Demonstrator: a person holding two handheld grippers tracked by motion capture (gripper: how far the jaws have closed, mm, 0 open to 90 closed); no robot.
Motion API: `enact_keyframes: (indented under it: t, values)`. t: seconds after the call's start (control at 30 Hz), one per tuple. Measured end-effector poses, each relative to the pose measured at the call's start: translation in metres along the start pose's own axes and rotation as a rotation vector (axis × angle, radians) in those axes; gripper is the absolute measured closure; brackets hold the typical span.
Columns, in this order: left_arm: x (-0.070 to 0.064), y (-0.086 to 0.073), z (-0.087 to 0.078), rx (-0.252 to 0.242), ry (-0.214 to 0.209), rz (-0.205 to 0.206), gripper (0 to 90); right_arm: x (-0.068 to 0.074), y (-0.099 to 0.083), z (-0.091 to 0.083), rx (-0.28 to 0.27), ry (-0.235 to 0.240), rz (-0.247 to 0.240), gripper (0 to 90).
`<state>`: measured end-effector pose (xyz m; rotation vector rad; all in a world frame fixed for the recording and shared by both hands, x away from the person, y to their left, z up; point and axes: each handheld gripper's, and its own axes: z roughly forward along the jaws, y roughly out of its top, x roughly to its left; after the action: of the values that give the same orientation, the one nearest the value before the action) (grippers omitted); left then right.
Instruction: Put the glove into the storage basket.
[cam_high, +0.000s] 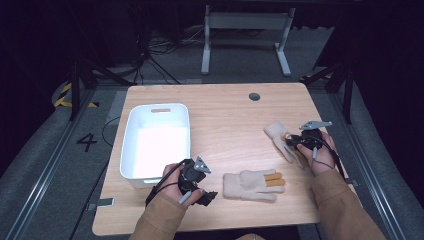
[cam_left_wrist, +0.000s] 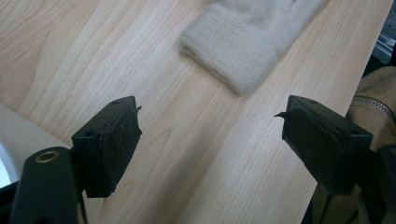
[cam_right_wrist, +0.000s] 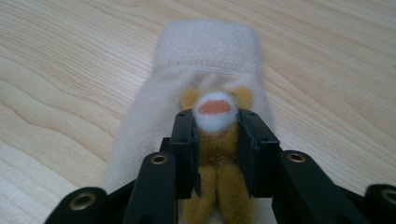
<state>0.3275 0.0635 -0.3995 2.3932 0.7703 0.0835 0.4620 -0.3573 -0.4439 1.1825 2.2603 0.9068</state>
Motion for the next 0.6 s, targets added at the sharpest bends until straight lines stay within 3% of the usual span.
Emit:
enact_keyframes:
  t: [0.3, 0.6]
  values:
    - [0.000, 0.001, 0.000, -0.001, 0.001, 0.001, 19.7, 0.001, 0.004, -0.009, -0.016, 0.015, 0.000, 73.1]
    - [0.000, 0.004, 0.001, -0.002, -0.005, 0.008, 19.7, 0.007, 0.015, -0.030, -0.036, 0.026, -0.042, 73.3]
